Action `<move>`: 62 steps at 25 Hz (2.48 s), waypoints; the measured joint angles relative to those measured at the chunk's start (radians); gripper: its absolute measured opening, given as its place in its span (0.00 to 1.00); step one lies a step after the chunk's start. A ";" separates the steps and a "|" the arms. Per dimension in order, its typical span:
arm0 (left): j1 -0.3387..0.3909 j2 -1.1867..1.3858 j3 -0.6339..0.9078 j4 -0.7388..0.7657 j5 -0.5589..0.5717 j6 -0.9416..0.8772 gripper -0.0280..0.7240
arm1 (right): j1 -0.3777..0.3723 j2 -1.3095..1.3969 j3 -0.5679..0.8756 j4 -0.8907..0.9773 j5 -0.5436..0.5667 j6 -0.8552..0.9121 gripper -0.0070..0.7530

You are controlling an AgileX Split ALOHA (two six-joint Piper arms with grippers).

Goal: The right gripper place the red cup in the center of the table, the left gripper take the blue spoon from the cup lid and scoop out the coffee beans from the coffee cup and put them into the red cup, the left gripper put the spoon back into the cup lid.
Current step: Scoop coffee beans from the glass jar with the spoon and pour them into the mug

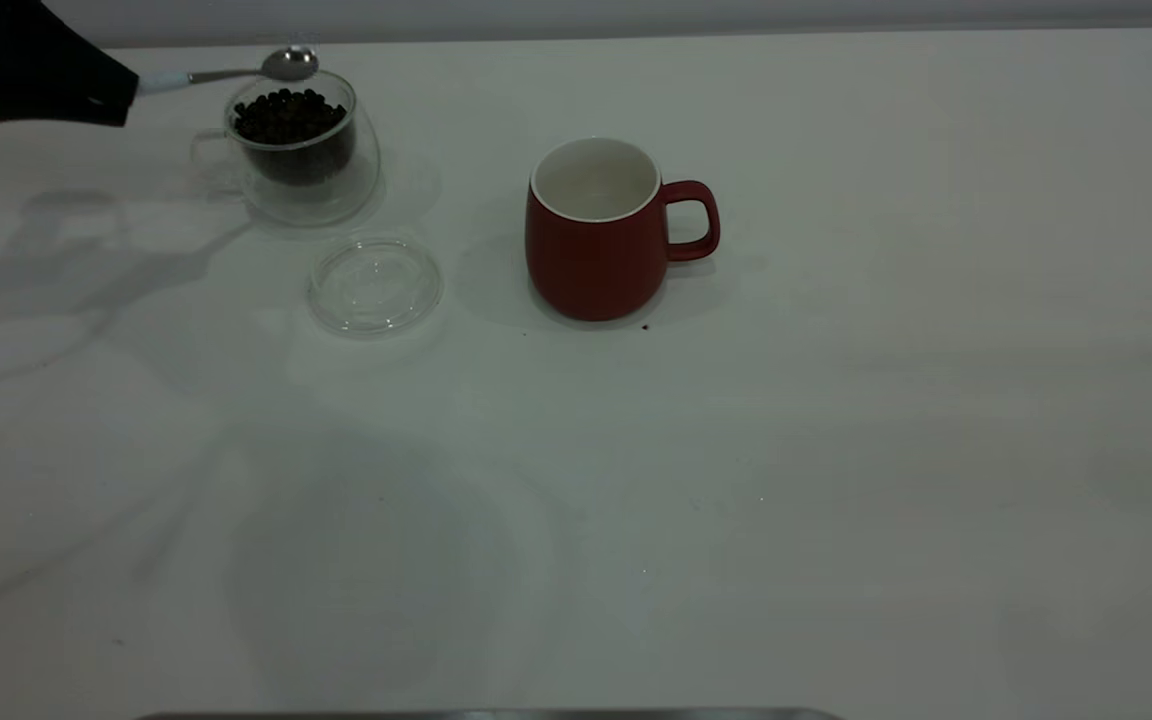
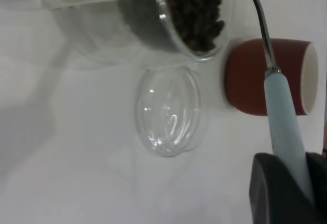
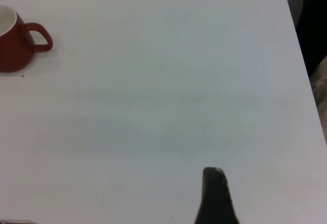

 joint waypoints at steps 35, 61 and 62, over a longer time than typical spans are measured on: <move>0.000 0.094 -0.006 -0.054 0.011 -0.010 0.20 | 0.000 0.000 0.000 0.000 0.000 0.000 0.76; 0.002 0.113 -0.006 -0.021 0.087 -0.075 0.20 | 0.000 0.000 0.000 0.000 0.000 0.000 0.76; 0.005 0.113 -0.006 -0.021 0.090 -0.075 0.20 | 0.000 0.000 0.000 0.000 0.000 0.000 0.76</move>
